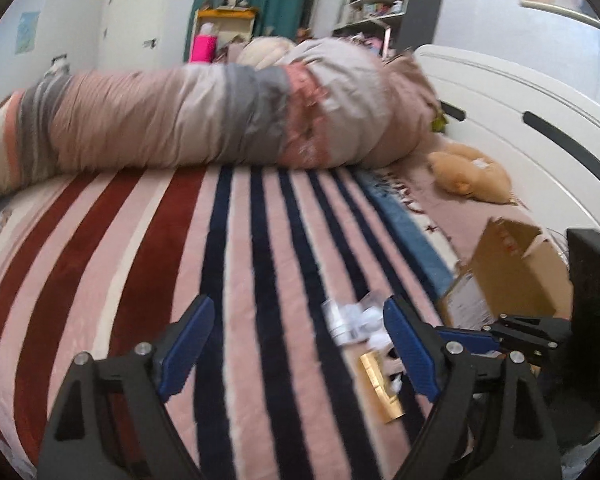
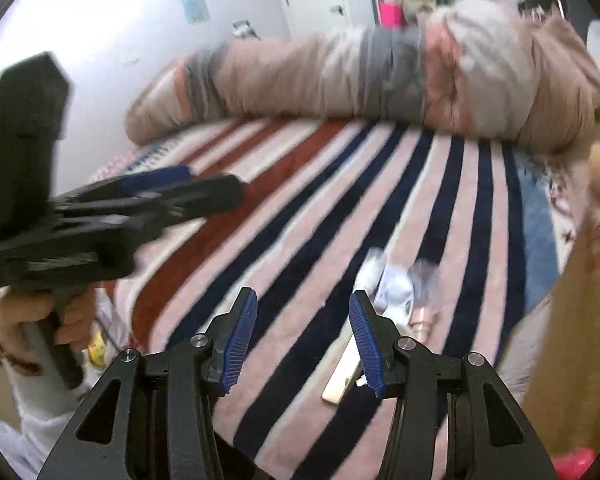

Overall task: Organize rigid objects
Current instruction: 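Grasp the gold power bank with the left tool while the right tool grasps the tape roll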

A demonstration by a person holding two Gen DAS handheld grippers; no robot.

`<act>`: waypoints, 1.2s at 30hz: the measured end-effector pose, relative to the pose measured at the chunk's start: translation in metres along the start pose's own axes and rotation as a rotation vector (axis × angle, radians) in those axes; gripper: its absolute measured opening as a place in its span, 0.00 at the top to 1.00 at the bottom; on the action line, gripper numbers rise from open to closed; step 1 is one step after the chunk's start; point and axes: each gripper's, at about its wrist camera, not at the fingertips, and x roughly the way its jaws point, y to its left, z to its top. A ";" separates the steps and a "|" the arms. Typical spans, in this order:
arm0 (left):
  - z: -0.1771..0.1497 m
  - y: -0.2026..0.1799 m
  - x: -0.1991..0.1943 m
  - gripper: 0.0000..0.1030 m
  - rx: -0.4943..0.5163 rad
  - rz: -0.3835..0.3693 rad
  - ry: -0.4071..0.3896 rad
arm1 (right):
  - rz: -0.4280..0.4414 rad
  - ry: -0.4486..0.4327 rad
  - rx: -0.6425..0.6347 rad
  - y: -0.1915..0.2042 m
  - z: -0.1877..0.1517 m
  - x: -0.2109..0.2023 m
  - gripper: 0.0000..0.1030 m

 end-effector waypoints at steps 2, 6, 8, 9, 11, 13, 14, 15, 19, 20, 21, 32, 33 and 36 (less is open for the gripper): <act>-0.009 0.008 0.008 0.18 -0.021 -0.007 0.018 | -0.059 0.037 0.029 -0.008 -0.007 0.026 0.57; -0.031 0.015 0.023 0.18 -0.042 -0.022 0.063 | -0.148 0.092 0.109 -0.037 -0.025 0.059 0.57; -0.042 0.010 0.032 0.18 -0.044 -0.056 0.098 | -0.126 0.112 0.133 -0.048 -0.035 0.064 0.57; -0.048 0.006 0.038 0.18 -0.045 -0.074 0.117 | -0.120 0.118 0.139 -0.052 -0.040 0.064 0.57; -0.057 0.000 0.048 0.18 -0.045 -0.102 0.153 | -0.145 0.110 0.147 -0.056 -0.046 0.063 0.57; -0.063 -0.007 0.056 0.18 -0.041 -0.115 0.180 | -0.155 0.102 0.151 -0.061 -0.052 0.058 0.57; -0.065 -0.012 0.061 0.18 -0.035 -0.123 0.193 | -0.166 0.099 0.158 -0.064 -0.054 0.055 0.57; -0.067 -0.017 0.067 0.18 -0.028 -0.134 0.206 | -0.180 0.097 0.160 -0.067 -0.055 0.053 0.57; -0.076 -0.038 0.084 0.18 -0.002 -0.188 0.249 | -0.201 0.098 0.126 -0.071 -0.059 0.047 0.57; -0.079 -0.044 0.089 0.18 0.004 -0.203 0.263 | -0.209 0.096 0.128 -0.071 -0.059 0.046 0.57; -0.082 -0.050 0.093 0.19 0.009 -0.221 0.278 | -0.225 0.091 0.128 -0.071 -0.059 0.045 0.57; -0.089 -0.066 0.102 0.82 0.055 -0.195 0.306 | -0.258 0.127 0.049 -0.067 -0.053 0.063 0.56; -0.088 -0.063 0.099 0.83 0.058 -0.184 0.302 | -0.257 0.130 0.046 -0.067 -0.053 0.065 0.55; -0.083 -0.048 0.087 0.83 0.063 -0.148 0.288 | -0.267 0.132 0.046 -0.068 -0.051 0.070 0.49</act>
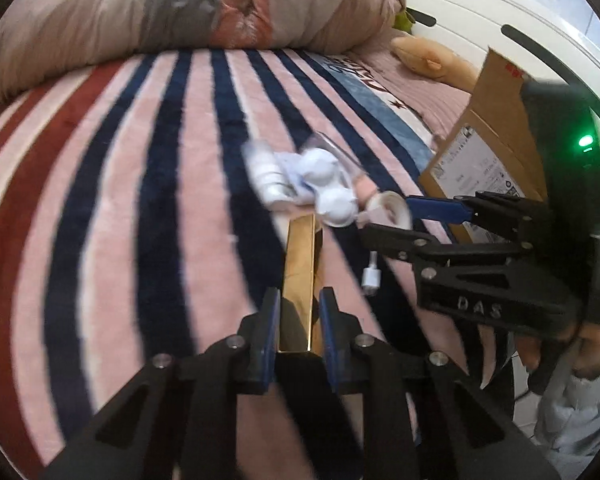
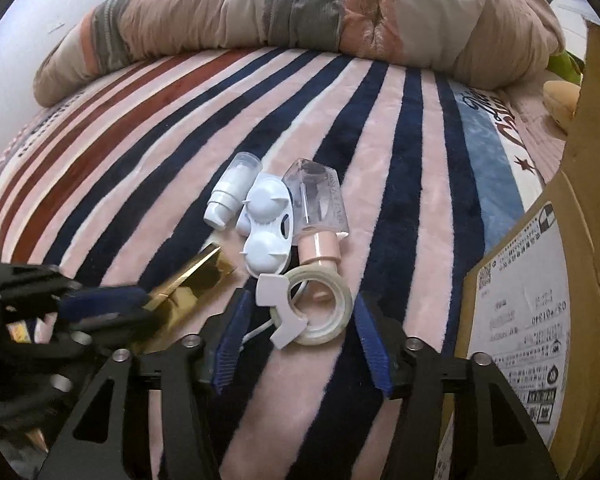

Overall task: Organize rigid objects
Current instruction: 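Grasp the gold power bank with the left tool while the right tool grasps the tape roll, then carry the power bank and tape roll into the box and open both tools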

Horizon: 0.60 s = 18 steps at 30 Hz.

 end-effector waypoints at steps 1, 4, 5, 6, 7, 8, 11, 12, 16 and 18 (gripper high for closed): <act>0.000 0.004 -0.004 0.83 -0.004 0.009 -0.002 | -0.007 0.002 0.002 -0.001 0.000 0.002 0.49; -0.001 0.016 -0.008 0.83 -0.004 0.034 0.005 | -0.034 -0.004 -0.010 0.000 0.000 0.008 0.51; -0.002 0.019 -0.005 0.83 -0.012 0.028 0.012 | -0.041 -0.005 -0.014 0.001 -0.001 0.009 0.63; -0.003 0.020 -0.002 0.83 -0.018 0.021 0.017 | -0.042 -0.004 -0.014 0.002 -0.002 0.010 0.63; -0.003 0.021 0.000 0.83 -0.024 0.011 0.015 | -0.039 -0.006 -0.011 0.003 -0.002 0.009 0.63; -0.003 0.021 0.003 0.81 -0.029 0.002 0.016 | -0.033 -0.013 -0.014 0.004 -0.004 0.006 0.63; -0.002 0.019 0.016 0.80 -0.033 0.018 0.020 | -0.009 -0.032 -0.039 0.011 -0.005 -0.004 0.63; -0.003 0.019 0.017 0.80 -0.032 0.024 0.016 | 0.001 -0.039 -0.045 0.014 -0.005 -0.009 0.63; -0.002 0.016 0.018 0.85 -0.025 0.048 -0.001 | 0.032 -0.094 -0.076 0.025 -0.001 -0.033 0.63; -0.001 0.012 0.013 0.85 -0.017 0.061 -0.020 | 0.050 -0.135 -0.087 0.030 0.003 -0.051 0.63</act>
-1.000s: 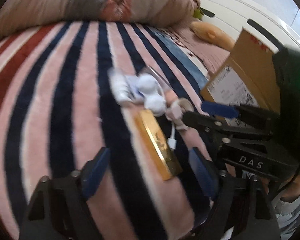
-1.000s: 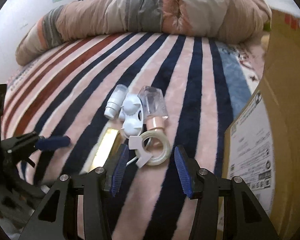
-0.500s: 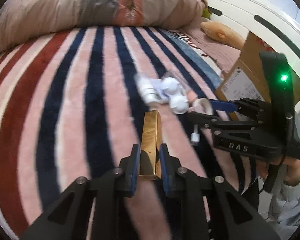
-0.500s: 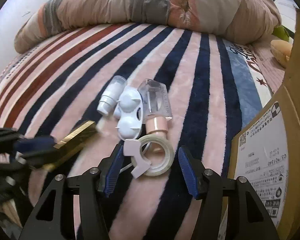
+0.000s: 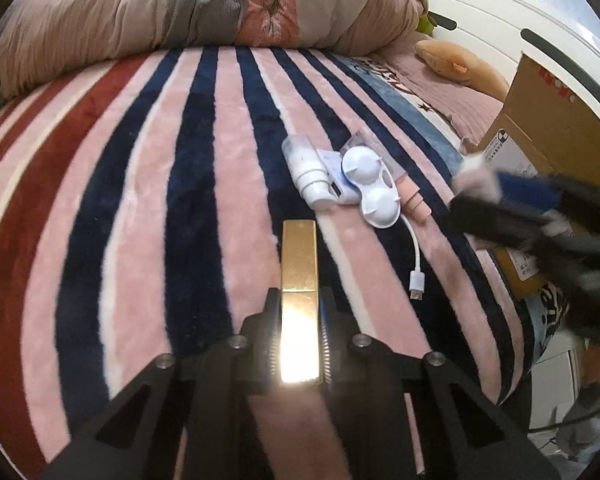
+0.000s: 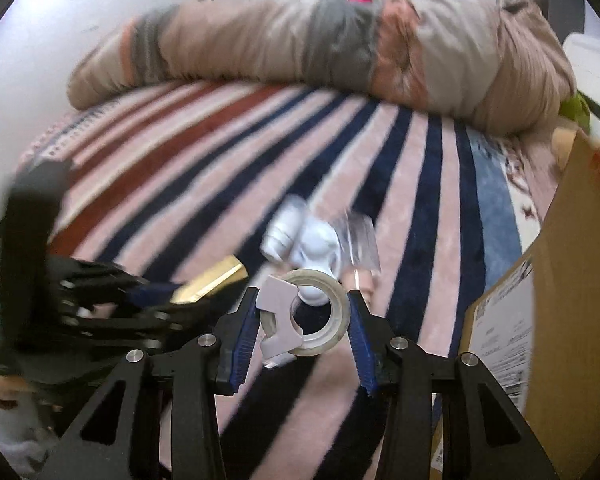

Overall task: Organize rigid objects
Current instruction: 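Carry the power bank and tape roll into the box and open both tools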

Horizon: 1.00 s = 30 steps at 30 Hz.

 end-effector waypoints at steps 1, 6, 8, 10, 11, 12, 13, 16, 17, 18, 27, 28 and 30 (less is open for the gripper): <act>0.000 0.000 -0.003 0.85 -0.002 0.000 -0.006 | 0.009 -0.022 -0.004 0.002 0.003 -0.009 0.63; 0.018 -0.014 -0.047 0.85 0.030 0.024 -0.105 | 0.036 -0.155 -0.010 0.000 0.015 -0.063 0.63; 0.027 -0.023 -0.066 0.85 0.053 0.019 -0.141 | 0.033 -0.212 0.000 -0.009 0.018 -0.088 0.63; 0.041 -0.041 -0.091 0.85 0.089 0.014 -0.193 | 0.020 -0.267 0.023 -0.023 0.018 -0.114 0.63; 0.047 -0.048 -0.098 0.85 0.102 0.009 -0.207 | 0.011 -0.289 0.036 -0.031 0.019 -0.125 0.63; 0.054 -0.059 -0.109 0.85 0.122 -0.004 -0.232 | -0.002 -0.307 0.050 -0.039 0.017 -0.134 0.63; 0.061 -0.068 -0.117 0.85 0.140 -0.021 -0.249 | -0.030 -0.324 0.070 -0.052 0.013 -0.146 0.63; 0.081 -0.105 -0.137 0.85 0.201 -0.073 -0.297 | -0.119 -0.321 0.120 -0.084 0.001 -0.162 0.63; 0.088 -0.122 -0.140 0.85 0.229 -0.081 -0.308 | -0.153 -0.296 0.137 -0.098 -0.005 -0.163 0.63; 0.095 -0.137 -0.141 0.85 0.253 -0.094 -0.310 | -0.185 -0.271 0.163 -0.113 -0.011 -0.161 0.63; 0.116 -0.247 -0.102 0.85 0.420 -0.218 -0.186 | -0.241 -0.150 0.243 -0.175 -0.050 -0.140 0.60; 0.116 -0.253 -0.098 0.85 0.429 -0.212 -0.173 | -0.237 -0.156 0.241 -0.176 -0.052 -0.142 0.59; 0.118 -0.266 -0.085 0.85 0.457 -0.189 -0.142 | -0.238 -0.169 0.236 -0.175 -0.059 -0.147 0.58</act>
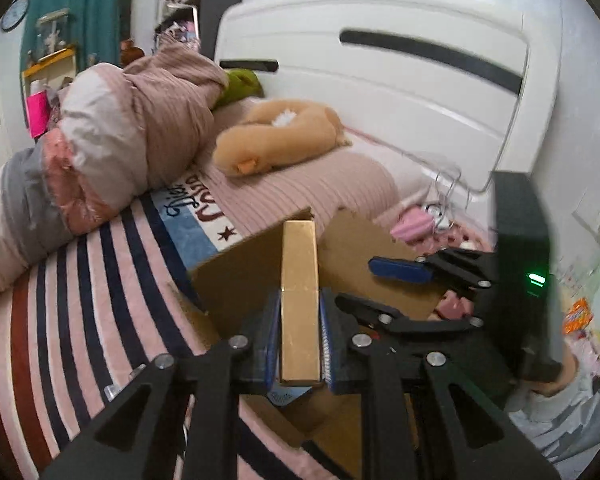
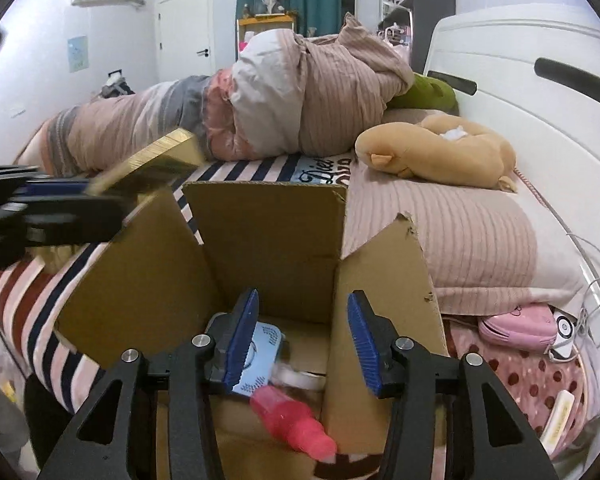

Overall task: Organize rigid objects
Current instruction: 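Carry the power bank and tape roll into the box and open both tools, then grasp the small white bottle with the left tool while the right tool grasps the lens case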

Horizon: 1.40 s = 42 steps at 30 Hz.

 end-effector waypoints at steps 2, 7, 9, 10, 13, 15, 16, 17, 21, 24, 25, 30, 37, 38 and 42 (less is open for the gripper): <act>0.005 -0.005 0.016 0.85 0.024 0.002 0.048 | 0.015 -0.006 0.004 -0.004 -0.006 -0.002 0.58; 0.008 -0.009 0.052 0.85 0.107 0.008 0.180 | 0.017 -0.019 0.018 -0.009 -0.013 0.000 0.52; 0.007 -0.007 0.063 0.85 0.111 0.016 0.224 | 0.027 -0.025 0.021 -0.010 -0.011 -0.001 0.52; 0.006 -0.006 0.065 0.85 0.112 0.027 0.233 | 0.033 -0.028 0.022 -0.009 -0.009 -0.003 0.52; 0.007 -0.005 0.068 0.85 0.105 0.029 0.238 | 0.038 -0.045 0.009 -0.006 -0.006 -0.006 0.52; 0.009 -0.003 0.066 0.85 0.096 0.036 0.227 | 0.051 -0.051 0.008 -0.006 -0.006 -0.005 0.52; 0.009 -0.002 0.065 0.85 0.094 0.040 0.225 | 0.056 -0.051 0.008 -0.005 -0.005 -0.005 0.52; 0.010 0.001 0.063 0.85 0.091 0.042 0.220 | 0.063 -0.051 0.007 -0.005 -0.005 -0.004 0.52; 0.011 0.010 0.049 0.85 0.058 0.049 0.184 | 0.067 -0.045 -0.007 -0.002 -0.005 -0.003 0.52; 0.012 0.021 0.030 0.77 0.026 0.052 0.137 | 0.062 -0.043 -0.007 0.000 -0.004 -0.004 0.52; 0.011 0.026 0.023 0.73 0.015 0.055 0.119 | 0.060 -0.044 -0.009 0.003 -0.003 -0.005 0.52; -0.001 0.060 -0.028 0.51 -0.056 0.111 0.010 | 0.075 -0.070 -0.035 0.023 0.009 -0.018 0.52; -0.047 0.127 -0.085 0.41 -0.178 0.249 -0.078 | 0.203 -0.136 -0.098 0.089 0.032 -0.036 0.52; -0.057 0.139 -0.091 0.41 -0.198 0.263 -0.082 | 0.232 -0.132 -0.114 0.104 0.036 -0.034 0.52; -0.096 0.183 -0.096 0.40 -0.281 0.299 -0.070 | 0.304 -0.090 -0.172 0.153 0.044 -0.016 0.52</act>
